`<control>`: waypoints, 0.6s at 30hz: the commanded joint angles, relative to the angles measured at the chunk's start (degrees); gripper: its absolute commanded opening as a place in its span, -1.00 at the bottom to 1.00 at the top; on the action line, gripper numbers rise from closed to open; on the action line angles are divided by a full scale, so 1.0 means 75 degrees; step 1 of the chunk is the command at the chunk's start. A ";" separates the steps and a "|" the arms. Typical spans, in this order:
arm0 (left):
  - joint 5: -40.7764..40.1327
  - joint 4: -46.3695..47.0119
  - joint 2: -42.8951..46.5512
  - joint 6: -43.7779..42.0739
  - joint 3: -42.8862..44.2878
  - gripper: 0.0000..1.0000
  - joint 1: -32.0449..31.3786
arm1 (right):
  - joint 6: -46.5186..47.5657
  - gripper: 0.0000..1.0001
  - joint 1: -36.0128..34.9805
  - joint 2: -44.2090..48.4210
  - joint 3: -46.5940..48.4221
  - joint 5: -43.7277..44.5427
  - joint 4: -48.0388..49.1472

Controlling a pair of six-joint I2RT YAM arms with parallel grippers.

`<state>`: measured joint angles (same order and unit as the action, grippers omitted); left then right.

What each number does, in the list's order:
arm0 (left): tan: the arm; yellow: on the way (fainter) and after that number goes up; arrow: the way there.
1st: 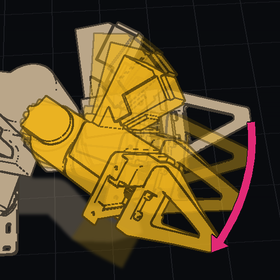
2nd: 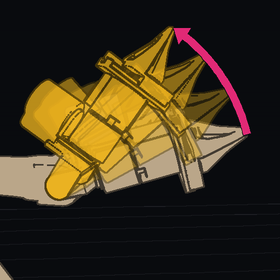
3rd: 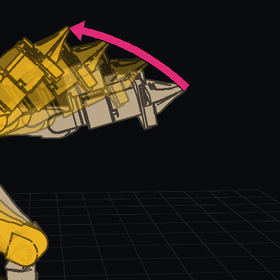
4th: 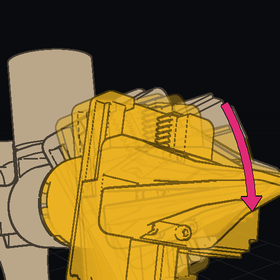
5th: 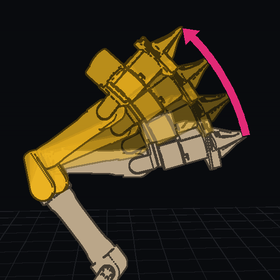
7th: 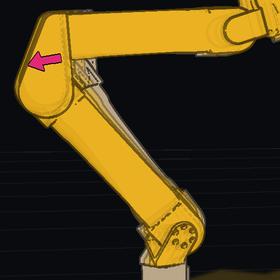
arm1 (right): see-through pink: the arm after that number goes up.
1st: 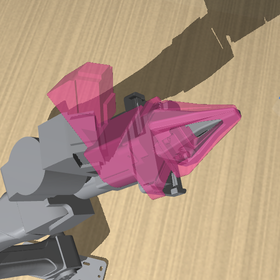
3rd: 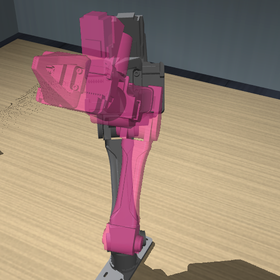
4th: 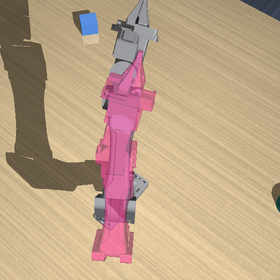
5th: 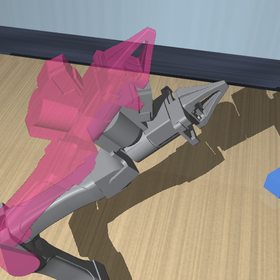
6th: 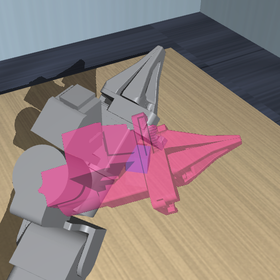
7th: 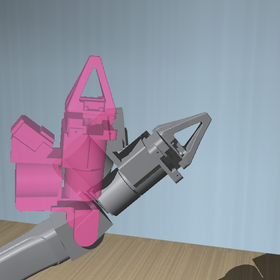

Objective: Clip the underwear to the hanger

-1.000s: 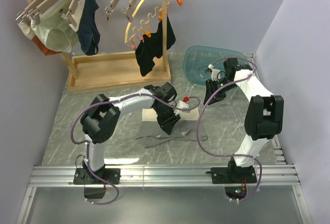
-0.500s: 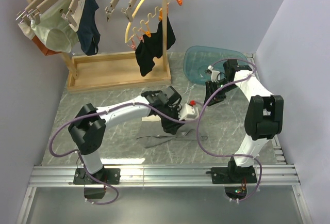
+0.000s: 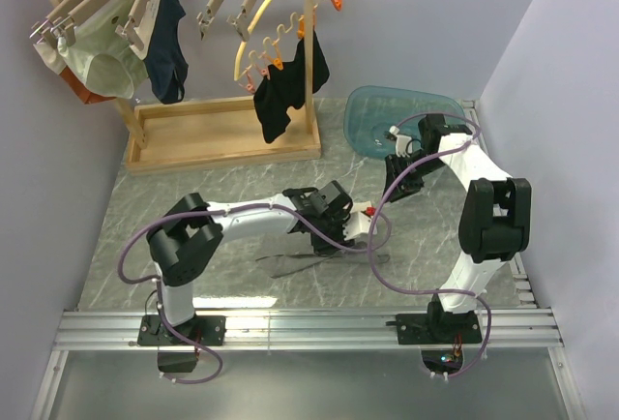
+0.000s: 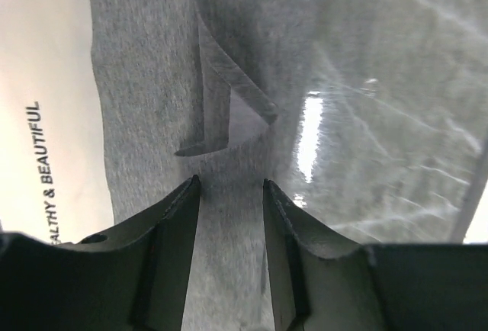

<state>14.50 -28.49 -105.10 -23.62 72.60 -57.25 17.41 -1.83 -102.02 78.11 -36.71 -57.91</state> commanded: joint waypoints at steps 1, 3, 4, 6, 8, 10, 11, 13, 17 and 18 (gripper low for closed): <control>-0.0293 0.0459 -0.0259 -0.0238 -0.0070 -0.13 -0.0007 | 0.0116 -0.21 0.0091 -0.0003 -0.0101 -0.0109 -0.0013; -0.0293 0.0447 -0.0342 -0.0261 -0.0024 -0.17 -0.0007 | 0.0116 -0.21 0.0126 0.0008 -0.0102 -0.0098 -0.0025; -0.0258 0.0436 -0.0389 -0.0285 -0.0012 -0.33 -0.0007 | 0.0139 -0.21 0.0138 -0.0003 -0.0102 -0.0098 -0.0013; -0.0258 0.0435 -0.0378 -0.0273 0.0000 -0.65 -0.0007 | 0.0151 -0.21 0.0161 -0.0026 -0.0102 -0.0098 -0.0048; -0.0200 0.0284 -0.0261 -0.0273 0.0081 -0.77 0.0017 | 0.0175 -0.22 0.0185 -0.0015 -0.0113 -0.0098 -0.0060; -0.0047 -0.0043 -0.0097 -0.0320 0.0164 -0.83 0.0063 | 0.0198 -0.22 0.0196 -0.0003 -0.0137 -0.0098 -0.0048; 0.0058 -0.0184 -0.0038 -0.0343 0.0280 -0.84 0.0075 | 0.0210 -0.22 0.0185 -0.0003 -0.0148 -0.0098 -0.0060; 0.0420 -0.0512 0.0149 -0.0378 0.0421 -0.91 0.0087 | 0.0233 -0.22 0.0185 -0.0003 -0.0149 -0.0121 -0.0072; 0.1311 -0.1415 0.0337 -0.0110 0.0867 -0.95 0.0087 | 0.0245 -0.22 0.0196 -0.0027 -0.0102 -0.0168 -0.0118; 0.1510 -0.1521 0.0372 -0.0039 0.0914 -0.96 0.0075 | 0.0257 -0.22 0.0185 -0.0015 -0.0090 -0.0168 -0.0130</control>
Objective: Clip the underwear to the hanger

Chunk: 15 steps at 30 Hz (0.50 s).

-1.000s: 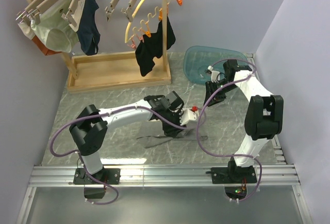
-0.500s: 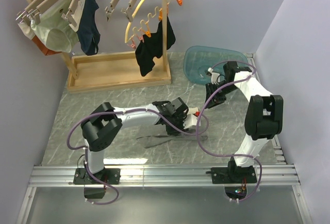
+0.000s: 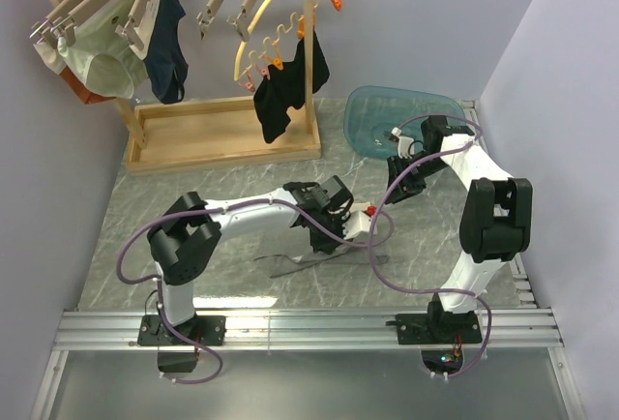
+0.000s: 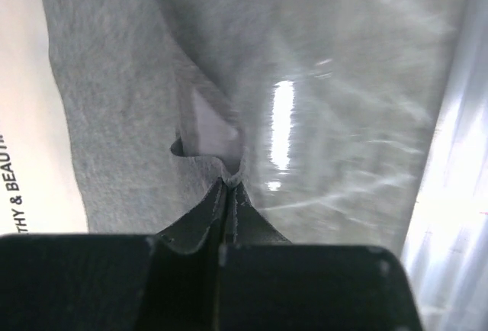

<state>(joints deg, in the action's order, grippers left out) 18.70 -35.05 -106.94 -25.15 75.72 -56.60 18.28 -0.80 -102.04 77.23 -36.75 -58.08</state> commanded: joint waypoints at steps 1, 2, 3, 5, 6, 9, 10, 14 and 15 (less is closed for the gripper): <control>0.1196 -0.0728 0.0664 0.0247 0.0567 -0.98 -0.0035 | 0.0140 -0.22 0.0059 0.0000 0.0027 -0.0162 -0.0107; 0.1268 -0.0811 0.0699 0.0375 0.0579 -0.97 -0.0070 | 0.0152 -0.22 0.0048 0.0023 0.0027 -0.0162 -0.0130; 0.1315 -0.0823 0.0734 0.0434 0.0545 -0.97 -0.0106 | 0.0164 -0.22 0.0048 0.0023 0.0038 -0.0162 -0.0130; 0.1526 -0.0835 0.0828 0.0633 0.0427 -0.98 -0.0234 | 0.0187 -0.22 0.0048 0.0035 0.0038 -0.0174 -0.0165; 0.1584 -0.0835 0.0863 0.0680 0.0369 -0.95 -0.0293 | 0.0222 -0.22 0.0059 0.0012 0.0038 -0.0185 -0.0189; 0.1900 -0.0835 0.0899 0.0798 0.0053 -0.80 -0.0597 | 0.0269 -0.22 0.0048 -0.0035 0.0050 -0.0209 -0.0259; 0.2052 -0.0823 0.0899 0.0845 -0.0122 -0.79 -0.0760 | 0.0281 -0.22 0.0048 -0.0059 0.0050 -0.0209 -0.0259; 0.2428 -0.0835 0.0957 0.0810 -0.0428 -0.74 -0.1148 | 0.0316 -0.22 0.0048 -0.0094 0.0038 -0.0209 -0.0271; 0.2429 -0.0846 0.0980 0.0810 -0.0440 -0.64 -0.1323 | 0.0316 -0.22 0.0048 -0.0140 0.0038 -0.0221 -0.0283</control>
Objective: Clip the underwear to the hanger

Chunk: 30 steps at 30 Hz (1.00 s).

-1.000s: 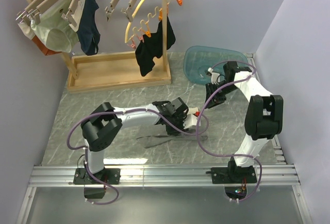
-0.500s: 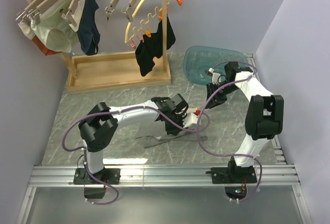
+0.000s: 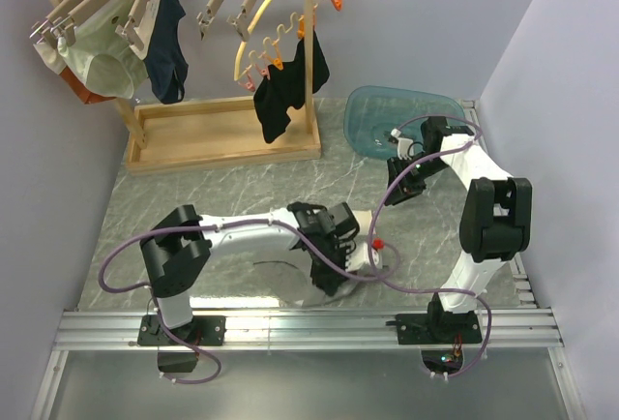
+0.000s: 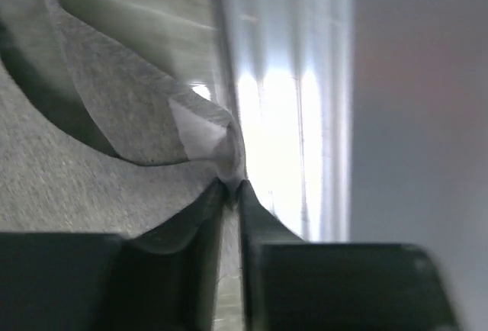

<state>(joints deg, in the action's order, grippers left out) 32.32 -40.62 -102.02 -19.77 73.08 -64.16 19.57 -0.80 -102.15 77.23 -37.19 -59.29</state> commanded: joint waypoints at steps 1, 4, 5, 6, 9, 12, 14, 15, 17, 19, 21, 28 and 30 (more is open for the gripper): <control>0.0671 -0.0138 0.0337 0.0081 -0.0088 -0.53 -0.0386 | 0.0167 -0.21 0.0048 -0.0161 0.0062 -0.0174 -0.0146; 0.0695 -0.0034 0.0477 0.0128 -0.0099 -0.15 -0.0504 | 0.0214 -0.21 0.0001 -0.0243 0.0097 -0.0233 -0.0228; 0.0626 0.0013 0.0535 0.0221 -0.0099 -0.01 -0.0492 | 0.0214 -0.21 -0.0011 -0.0243 0.0085 -0.0233 -0.0216; 0.0416 0.0037 0.0664 0.0245 -0.0088 0.09 -0.0469 | 0.0215 -0.21 -0.0034 -0.0209 0.0074 -0.0233 -0.0193; 0.0297 0.0178 0.0968 0.0456 -0.0088 0.11 -0.0061 | 0.0203 -0.21 -0.0128 -0.0138 -0.0043 -0.0209 -0.0146; 0.0542 0.0295 0.1331 0.0889 -0.0052 0.05 0.0700 | 0.0226 -0.22 -0.0292 -0.0045 -0.0219 -0.0221 -0.0146; 0.0695 0.0493 0.1706 0.1205 -0.0146 0.04 0.1731 | 0.0168 -0.22 -0.0385 0.0119 -0.0394 -0.0163 -0.0006; 0.0660 0.0703 0.2183 0.1264 -0.0088 0.06 0.2338 | 0.0121 -0.22 -0.0397 0.0189 -0.0442 -0.0151 0.0076; 0.0216 0.0752 0.2608 0.1463 0.0215 0.08 0.2799 | 0.0027 -0.22 -0.0386 0.0376 -0.0396 -0.0151 0.0240; 0.0214 0.0729 0.3031 0.1674 0.1055 0.16 0.3537 | -0.0066 -0.20 -0.0386 0.0459 -0.0244 -0.0209 0.0253; -0.0217 0.0682 0.3207 0.2060 0.1772 0.25 0.4168 | -0.0172 -0.10 -0.0386 0.0588 0.0049 -0.0303 0.0218; -0.2513 0.1747 0.3652 0.3386 0.3638 0.64 0.5823 | -0.0418 0.40 -0.0386 0.1115 0.0472 -0.0046 0.0311; -0.3366 0.2309 0.3805 0.3305 0.3651 0.91 0.5976 | -0.0465 0.43 -0.0374 0.1314 0.0530 0.0025 0.0288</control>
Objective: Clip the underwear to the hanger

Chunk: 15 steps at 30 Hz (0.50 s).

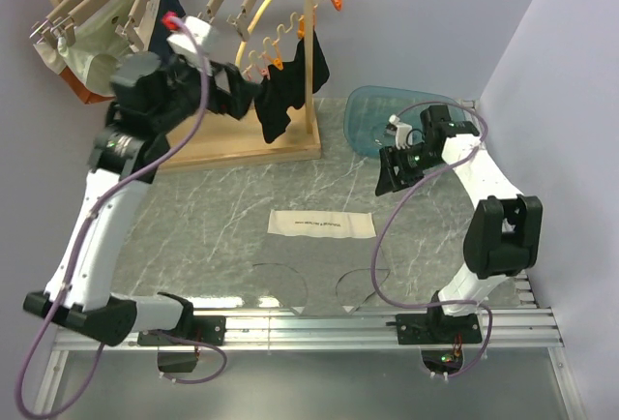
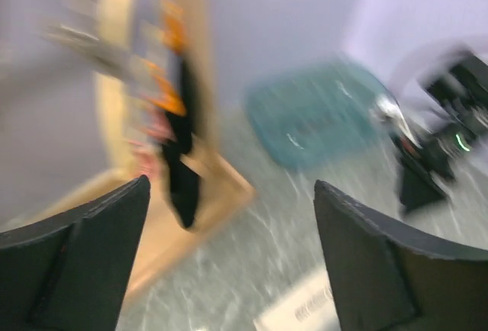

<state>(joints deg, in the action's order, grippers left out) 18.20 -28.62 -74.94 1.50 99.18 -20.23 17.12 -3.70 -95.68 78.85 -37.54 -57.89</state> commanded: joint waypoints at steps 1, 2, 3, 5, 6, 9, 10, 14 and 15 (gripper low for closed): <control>-0.1825 0.0769 0.0137 0.0399 0.0392 0.99 0.0142 | -0.0162 0.43 0.0013 0.0510 0.0327 0.0118 0.0101; -0.2153 0.0642 0.0043 0.0178 0.0614 0.99 0.0154 | -0.0185 0.43 0.0025 0.0639 0.0350 0.0200 0.0101; -0.2400 0.0617 -0.0167 0.0048 0.0837 0.99 0.0177 | -0.0220 0.44 0.0025 0.0698 0.0338 0.0235 0.0101; -0.2976 0.0664 -0.0332 -0.0117 0.1271 0.99 0.0364 | -0.0267 0.60 0.0049 0.0850 0.0327 0.0271 0.0101; -0.2965 0.0664 -0.0542 -0.0106 0.1400 0.99 0.0470 | -0.0291 0.74 0.0049 0.0874 0.0327 0.0259 0.0101; -0.3106 0.0606 -0.1057 -0.0516 0.1858 0.99 0.0716 | -0.0385 0.78 0.0049 0.1015 0.0303 0.0236 0.0125; -0.3152 0.0617 -0.1175 -0.0562 0.2021 0.99 0.0728 | -0.0396 0.79 0.0049 0.1038 0.0292 0.0247 0.0136; -0.3177 0.0921 -0.1679 -0.0634 0.2128 0.98 0.0880 | -0.0397 0.81 0.0049 0.1167 0.0256 0.0388 0.0148; -0.3130 0.0956 -0.1854 -0.0575 0.2151 0.95 0.0950 | -0.0385 0.81 0.0060 0.1179 0.0256 0.0411 0.0125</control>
<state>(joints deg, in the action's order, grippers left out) -3.77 -23.64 -86.61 -1.96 113.23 -14.06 14.59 -3.60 -89.25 79.48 -35.38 -57.65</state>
